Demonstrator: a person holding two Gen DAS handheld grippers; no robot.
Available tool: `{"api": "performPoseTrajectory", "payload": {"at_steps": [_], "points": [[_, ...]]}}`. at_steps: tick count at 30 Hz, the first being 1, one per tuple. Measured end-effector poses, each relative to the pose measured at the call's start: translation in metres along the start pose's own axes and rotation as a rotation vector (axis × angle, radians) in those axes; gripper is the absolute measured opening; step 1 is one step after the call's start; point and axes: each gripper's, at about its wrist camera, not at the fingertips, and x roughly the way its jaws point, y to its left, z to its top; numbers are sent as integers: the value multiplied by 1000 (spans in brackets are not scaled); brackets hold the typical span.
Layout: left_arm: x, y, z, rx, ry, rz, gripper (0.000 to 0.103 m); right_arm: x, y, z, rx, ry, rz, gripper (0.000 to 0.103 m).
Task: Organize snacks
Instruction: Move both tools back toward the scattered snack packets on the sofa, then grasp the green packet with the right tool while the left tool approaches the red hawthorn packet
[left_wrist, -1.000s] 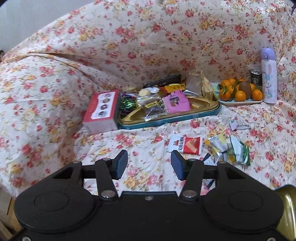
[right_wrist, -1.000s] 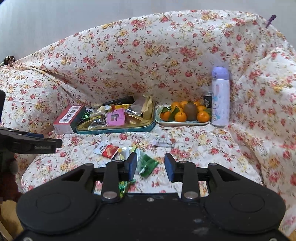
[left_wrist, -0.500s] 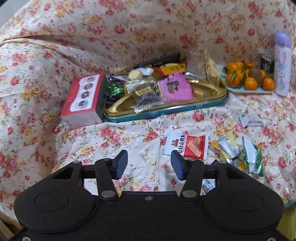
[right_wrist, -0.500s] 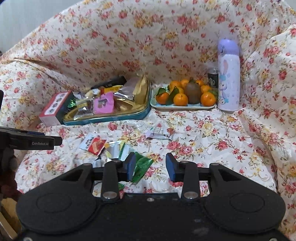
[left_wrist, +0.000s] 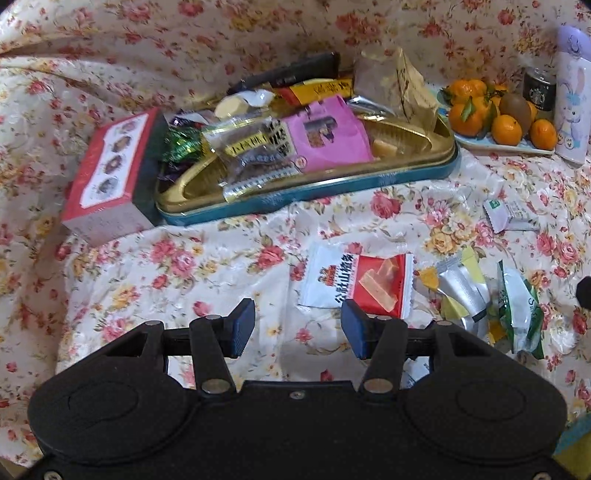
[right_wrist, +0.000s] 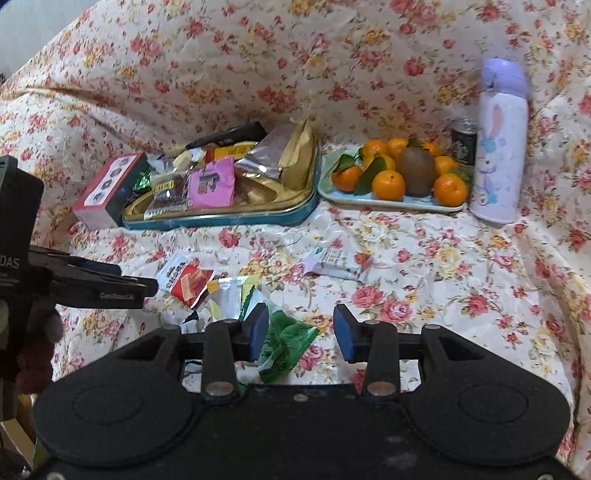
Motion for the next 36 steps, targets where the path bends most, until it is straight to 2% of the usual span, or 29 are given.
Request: {"api": "performPoseTrajectory", "payload": {"at_steps": [3, 10, 16, 29, 32, 36], "points": [[6, -1, -2, 1, 13, -8, 59, 7, 4, -2, -32, 27, 15, 42], [18, -4, -3, 32, 13, 32, 58, 21, 9, -9, -78, 64, 35, 42], [25, -4, 8, 22, 10, 30, 59, 32, 12, -12, -90, 82, 48, 42], [43, 14, 23, -127, 24, -29, 61, 51, 18, -3, -110, 64, 79, 48], [45, 14, 23, -126, 18, -19, 66, 55, 21, 0, -124, 55, 92, 52], [48, 17, 20, -138, 14, 1, 80, 60, 25, 3, -151, 44, 95, 59]]}}
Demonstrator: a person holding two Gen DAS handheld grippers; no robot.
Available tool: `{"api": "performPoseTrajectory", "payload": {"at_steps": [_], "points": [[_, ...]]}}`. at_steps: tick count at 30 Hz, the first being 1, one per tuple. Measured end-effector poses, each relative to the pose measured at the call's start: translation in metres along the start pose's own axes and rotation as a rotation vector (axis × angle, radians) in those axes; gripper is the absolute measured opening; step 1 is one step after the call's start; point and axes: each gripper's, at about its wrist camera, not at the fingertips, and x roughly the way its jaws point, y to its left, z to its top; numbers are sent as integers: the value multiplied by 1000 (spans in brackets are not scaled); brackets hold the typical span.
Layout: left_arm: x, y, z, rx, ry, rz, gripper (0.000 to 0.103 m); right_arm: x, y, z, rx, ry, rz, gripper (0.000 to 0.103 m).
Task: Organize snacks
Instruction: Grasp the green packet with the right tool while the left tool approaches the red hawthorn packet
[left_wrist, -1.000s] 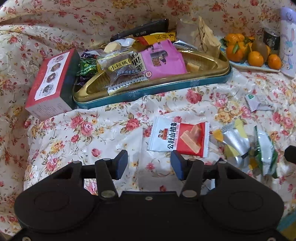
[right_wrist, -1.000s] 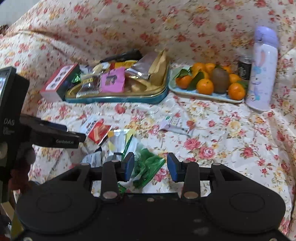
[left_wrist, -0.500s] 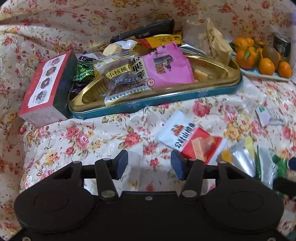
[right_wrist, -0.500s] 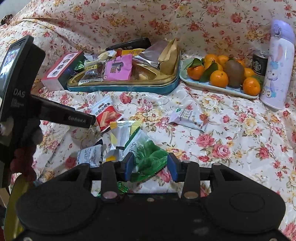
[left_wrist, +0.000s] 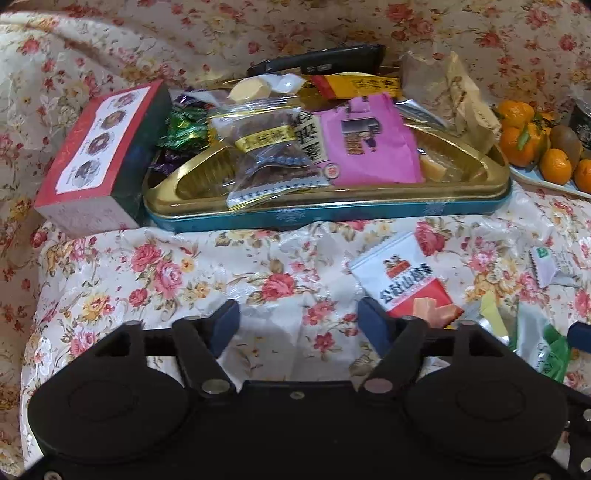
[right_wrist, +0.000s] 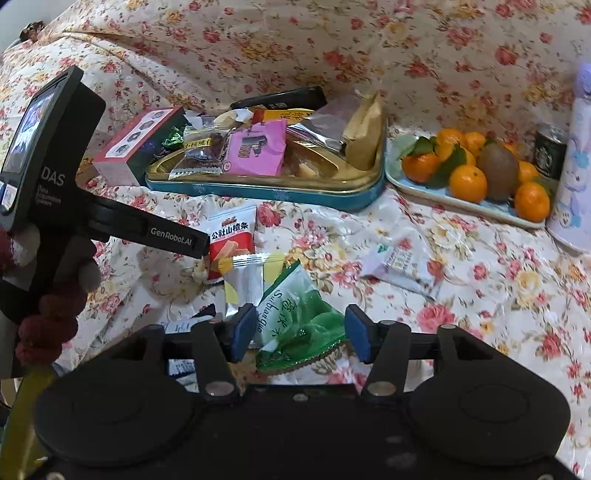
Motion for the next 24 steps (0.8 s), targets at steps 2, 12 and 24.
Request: {"api": "performPoseTrajectory", "payload": {"at_steps": [2, 12, 24], "points": [[5, 9, 0, -37, 14, -20, 87, 3, 1, 1, -14, 3, -5, 60], [12, 13, 4, -53, 58, -4, 103, 13, 4, -4, -56, 7, -25, 60], [12, 16, -3, -57, 23, -12, 103, 1, -47, -3, 8, -47, -110, 42]]}}
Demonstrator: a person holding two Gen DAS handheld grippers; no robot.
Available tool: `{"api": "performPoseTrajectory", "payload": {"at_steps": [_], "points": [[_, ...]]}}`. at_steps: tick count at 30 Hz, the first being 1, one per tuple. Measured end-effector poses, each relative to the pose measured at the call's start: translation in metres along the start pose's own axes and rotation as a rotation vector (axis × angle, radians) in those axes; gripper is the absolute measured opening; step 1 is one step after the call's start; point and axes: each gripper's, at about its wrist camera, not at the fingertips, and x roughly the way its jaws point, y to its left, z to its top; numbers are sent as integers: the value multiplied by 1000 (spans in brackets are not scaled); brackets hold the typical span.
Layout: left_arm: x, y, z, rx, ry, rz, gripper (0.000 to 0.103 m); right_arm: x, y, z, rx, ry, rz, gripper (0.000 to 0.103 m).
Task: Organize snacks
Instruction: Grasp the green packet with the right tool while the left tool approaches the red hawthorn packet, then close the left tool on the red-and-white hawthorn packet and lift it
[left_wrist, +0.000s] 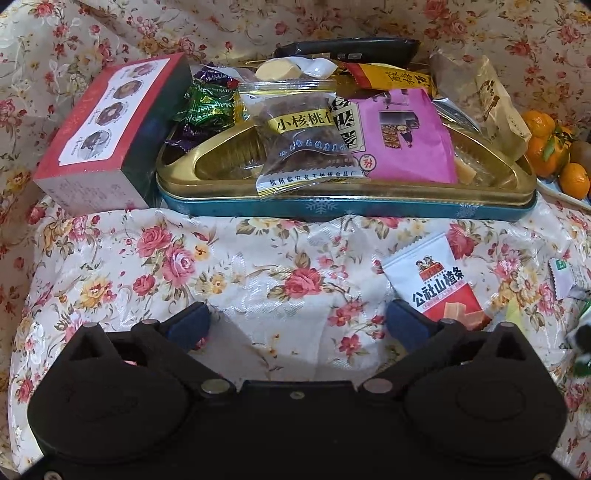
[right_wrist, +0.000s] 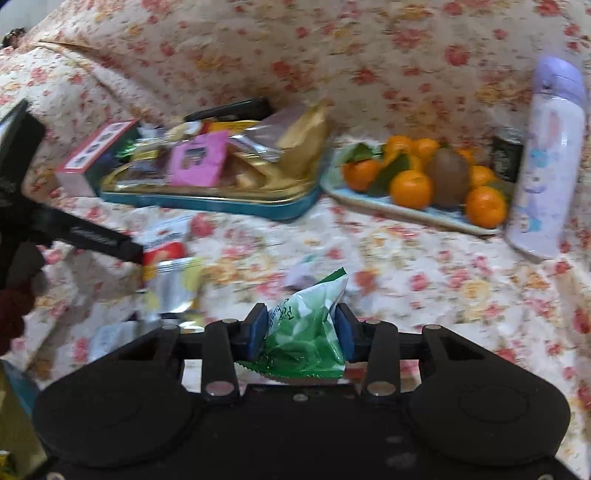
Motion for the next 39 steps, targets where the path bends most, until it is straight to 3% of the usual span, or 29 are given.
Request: {"api": "performPoseTrajectory", "payload": {"at_steps": [3, 6, 11, 16, 22, 31, 39], "points": [[-2, -1, -2, -1, -11, -4, 103, 3, -12, -3, -16, -10, -42, 42], [-5, -1, -3, 1, -22, -13, 101, 5, -24, -6, 13, -26, -29, 41], [-16, 3, -2, 11, -41, -59, 82, 8, -27, -16, -15, -56, 5, 41], [-28, 4, 4, -31, -17, -134, 81, 10, -24, -24, -73, -105, 7, 40], [-41, -22, 10, 0, -30, -193, 81, 9, -25, -33, -87, -157, 8, 40], [-30, -55, 17, 12, -10, -157, 81, 9, -11, -37, -169, -174, -59, 40], [-22, -60, 13, -5, -4, -111, 81, 10, -16, -36, -153, -172, -48, 40]]}}
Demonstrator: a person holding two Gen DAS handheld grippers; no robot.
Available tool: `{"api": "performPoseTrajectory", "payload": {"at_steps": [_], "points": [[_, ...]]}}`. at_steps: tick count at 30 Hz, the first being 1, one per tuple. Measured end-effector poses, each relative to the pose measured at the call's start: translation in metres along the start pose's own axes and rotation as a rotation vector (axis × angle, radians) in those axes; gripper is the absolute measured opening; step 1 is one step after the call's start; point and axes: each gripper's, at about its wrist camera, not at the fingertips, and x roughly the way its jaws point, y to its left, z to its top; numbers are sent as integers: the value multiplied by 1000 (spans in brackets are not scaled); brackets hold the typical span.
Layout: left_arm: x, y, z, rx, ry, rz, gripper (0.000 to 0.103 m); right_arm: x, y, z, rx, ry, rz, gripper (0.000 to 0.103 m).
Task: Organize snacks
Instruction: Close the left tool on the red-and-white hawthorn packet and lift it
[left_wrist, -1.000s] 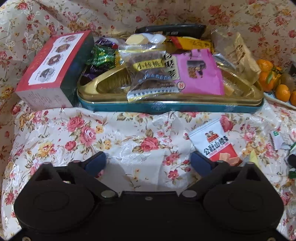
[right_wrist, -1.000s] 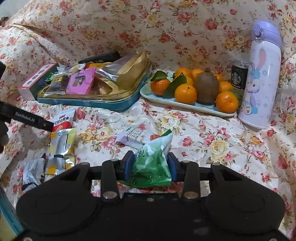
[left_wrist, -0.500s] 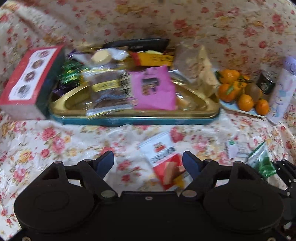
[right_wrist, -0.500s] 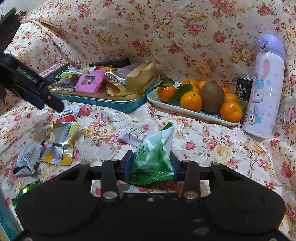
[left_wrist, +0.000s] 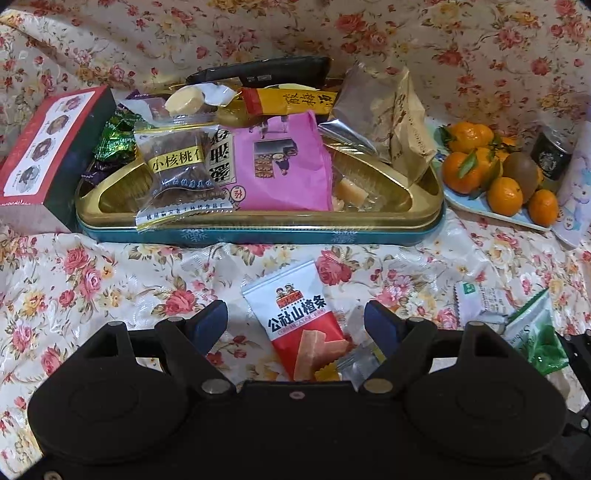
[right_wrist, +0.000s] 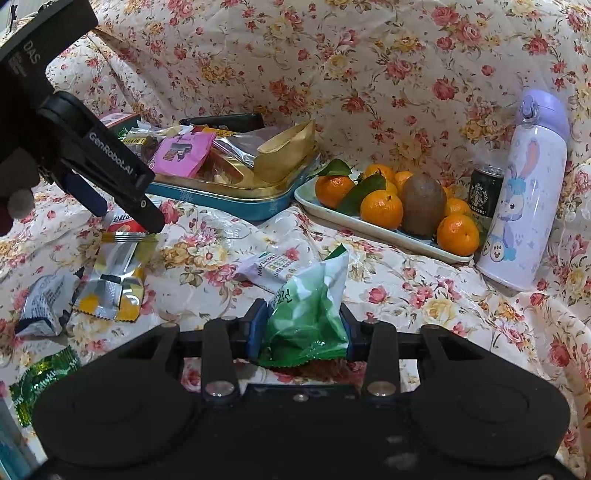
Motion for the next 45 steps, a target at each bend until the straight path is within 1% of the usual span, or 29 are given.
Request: {"api": "performPoseTrajectory", "payload": {"at_steps": [4, 7, 8, 9, 10, 12, 16, 19, 27, 31, 34, 38, 41, 43, 45], "points": [[7, 3, -1, -23, 16, -7, 81, 0, -1, 0, 3, 0, 1, 40], [8, 1, -2, -27, 6, 3, 80, 0, 1, -1, 9, 0, 3, 40], [7, 1, -2, -36, 0, 5, 77, 1, 1, -1, 11, 0, 4, 40], [6, 2, -1, -41, -9, 7, 65, 1, 1, -1, 12, 0, 3, 40], [5, 1, 0, -41, -18, 11, 55, 1, 1, -1, 12, 0, 3, 40], [3, 2, 3, -41, -22, 2, 53, 1, 1, -1, 13, -1, 3, 40], [-1, 3, 6, -44, -34, -6, 52, 1, 1, -1, 15, -1, 3, 40], [-11, 2, 5, -40, -64, 2, 52, 1, 1, -2, 17, -1, 1, 40], [-57, -3, -1, -18, -151, -6, 49, 1, 1, -2, 18, -2, 0, 40], [-78, -3, -6, -14, -189, -40, 48, 1, 1, -3, 17, -3, -2, 40], [-77, -3, -5, 2, -167, -37, 48, 1, 1, -3, 17, -4, -3, 40], [-50, -2, 2, 21, -99, -7, 48, 1, 0, -3, 16, -4, -4, 40], [-32, 5, 6, -5, -60, -34, 48, 1, 0, -3, 19, -4, -3, 40], [-25, 9, 6, -33, -50, -15, 49, 1, 1, -3, 17, -4, -6, 40], [-21, 11, 5, -43, -46, -15, 49, 1, 0, -3, 22, -4, -4, 40]]}}
